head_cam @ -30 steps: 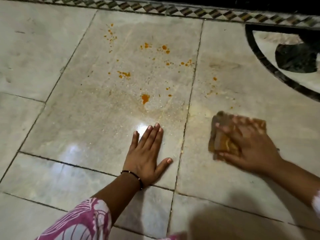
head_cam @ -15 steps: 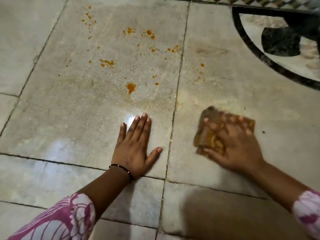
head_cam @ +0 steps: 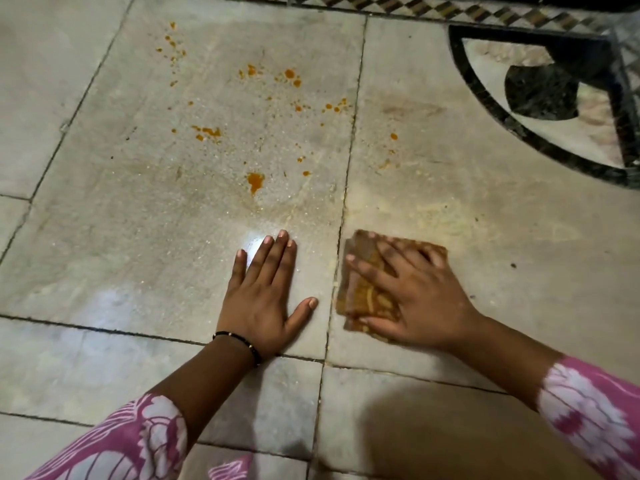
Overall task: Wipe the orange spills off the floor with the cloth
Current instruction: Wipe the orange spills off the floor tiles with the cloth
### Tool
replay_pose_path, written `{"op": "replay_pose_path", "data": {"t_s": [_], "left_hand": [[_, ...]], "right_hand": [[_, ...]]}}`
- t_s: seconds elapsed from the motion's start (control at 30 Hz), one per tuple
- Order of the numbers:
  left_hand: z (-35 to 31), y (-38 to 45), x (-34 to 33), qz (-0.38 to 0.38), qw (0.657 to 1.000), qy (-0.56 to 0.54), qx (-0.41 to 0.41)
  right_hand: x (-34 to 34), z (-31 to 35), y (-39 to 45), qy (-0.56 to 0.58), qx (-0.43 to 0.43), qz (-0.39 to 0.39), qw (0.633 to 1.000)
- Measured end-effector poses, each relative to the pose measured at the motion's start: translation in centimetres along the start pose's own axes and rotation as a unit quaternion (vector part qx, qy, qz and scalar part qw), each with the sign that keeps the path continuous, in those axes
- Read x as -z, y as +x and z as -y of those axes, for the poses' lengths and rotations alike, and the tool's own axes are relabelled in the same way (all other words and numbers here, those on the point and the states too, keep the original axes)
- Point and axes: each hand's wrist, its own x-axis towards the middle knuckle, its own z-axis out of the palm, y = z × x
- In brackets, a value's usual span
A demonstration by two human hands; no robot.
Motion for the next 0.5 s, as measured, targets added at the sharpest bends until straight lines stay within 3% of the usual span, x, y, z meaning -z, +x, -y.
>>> {"op": "replay_pose_path", "data": {"t_s": [0.13, 0.3, 0.4, 0.5], "left_hand": [[0.0, 0.1, -0.2, 0.001, 1.0, 0.004, -0.001], [0.0, 0.0, 0.1, -0.01, 1.0, -0.013, -0.003], [0.0, 0.0, 0.2, -0.011, 1.0, -0.018, -0.004], [0.0, 0.1, 0.2, -0.012, 1.0, -0.019, -0.004]], "right_hand": [[-0.3, -6.0, -2.2, 0.012, -0.075, -0.032, 0.997], [0.7, -12.6, 3.3, 0.038, -0.142, -0.057, 0.987], [0.9, -11.1, 8.4, 0.044, -0.195, -0.082, 0.976], [0.7, -5.9, 10.2, 0.025, -0.102, -0.066, 0.992]]}}
